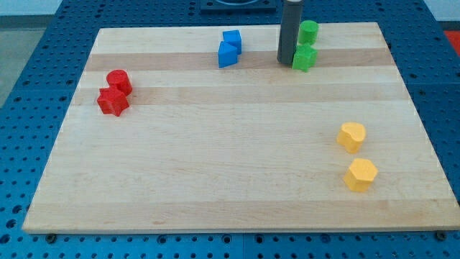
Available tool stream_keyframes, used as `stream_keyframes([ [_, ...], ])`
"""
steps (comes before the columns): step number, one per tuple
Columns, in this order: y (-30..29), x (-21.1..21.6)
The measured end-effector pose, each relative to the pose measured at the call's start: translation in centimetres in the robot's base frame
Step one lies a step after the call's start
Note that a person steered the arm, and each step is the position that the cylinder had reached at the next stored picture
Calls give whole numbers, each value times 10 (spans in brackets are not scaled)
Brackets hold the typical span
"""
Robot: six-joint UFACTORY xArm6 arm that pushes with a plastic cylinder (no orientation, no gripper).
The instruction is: Move the blue blocks towards the center of the board
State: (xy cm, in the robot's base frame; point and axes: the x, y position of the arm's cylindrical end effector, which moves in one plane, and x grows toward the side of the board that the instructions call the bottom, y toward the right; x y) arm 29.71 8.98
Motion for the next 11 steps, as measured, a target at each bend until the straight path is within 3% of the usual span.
stream_keyframes([
  [4, 22, 0],
  [5, 16, -23],
  [6, -20, -88],
  [7, -77, -104],
  [9, -121, -34],
  [10, -140, -30],
  [11, -140, 9],
])
